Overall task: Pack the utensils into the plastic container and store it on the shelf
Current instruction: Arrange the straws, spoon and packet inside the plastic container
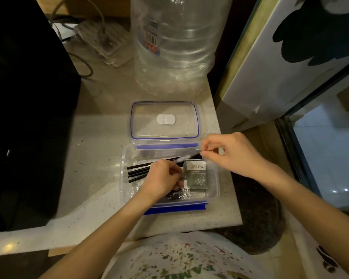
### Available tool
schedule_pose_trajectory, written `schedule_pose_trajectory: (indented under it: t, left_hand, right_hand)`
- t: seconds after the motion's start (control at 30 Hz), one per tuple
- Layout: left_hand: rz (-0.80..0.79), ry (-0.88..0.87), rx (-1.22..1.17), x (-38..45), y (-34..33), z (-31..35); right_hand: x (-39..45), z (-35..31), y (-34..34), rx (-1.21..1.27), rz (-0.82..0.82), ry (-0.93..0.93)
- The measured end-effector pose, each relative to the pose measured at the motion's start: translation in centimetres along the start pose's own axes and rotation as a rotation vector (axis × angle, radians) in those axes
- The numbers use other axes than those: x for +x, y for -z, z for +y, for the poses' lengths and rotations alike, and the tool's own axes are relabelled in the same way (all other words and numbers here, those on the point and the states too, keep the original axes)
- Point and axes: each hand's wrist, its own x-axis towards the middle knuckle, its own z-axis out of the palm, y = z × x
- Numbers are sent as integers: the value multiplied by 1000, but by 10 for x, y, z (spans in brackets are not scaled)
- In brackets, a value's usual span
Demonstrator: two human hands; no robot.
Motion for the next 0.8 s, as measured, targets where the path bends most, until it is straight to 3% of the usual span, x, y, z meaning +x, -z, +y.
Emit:
schedule_pose_trajectory:
  t: [0.1, 0.23, 0.4, 0.5, 0.63, 0.8]
  left_hand:
    - [-35, 8, 13, -4, 8, -3]
    - [-105, -74, 269, -7, 11, -1]
    - [-136, -120, 490, -6, 5, 1]
    - [-68, -111, 611, -6, 1, 4]
    - [-22, -111, 762, -7, -10, 13]
    - [-53, -87, 860, -5, -12, 18]
  right_hand:
    - [-4, 3, 7, 75, -70, 51]
    - [-3, 4, -4, -56, -35, 58]
    - [-2, 2, -22, 44, -37, -43]
    - [-4, 2, -28, -158, -25, -55]
    - [-5, 3, -32, -483, -41, 107]
    - [0, -5, -35, -575, -120, 78]
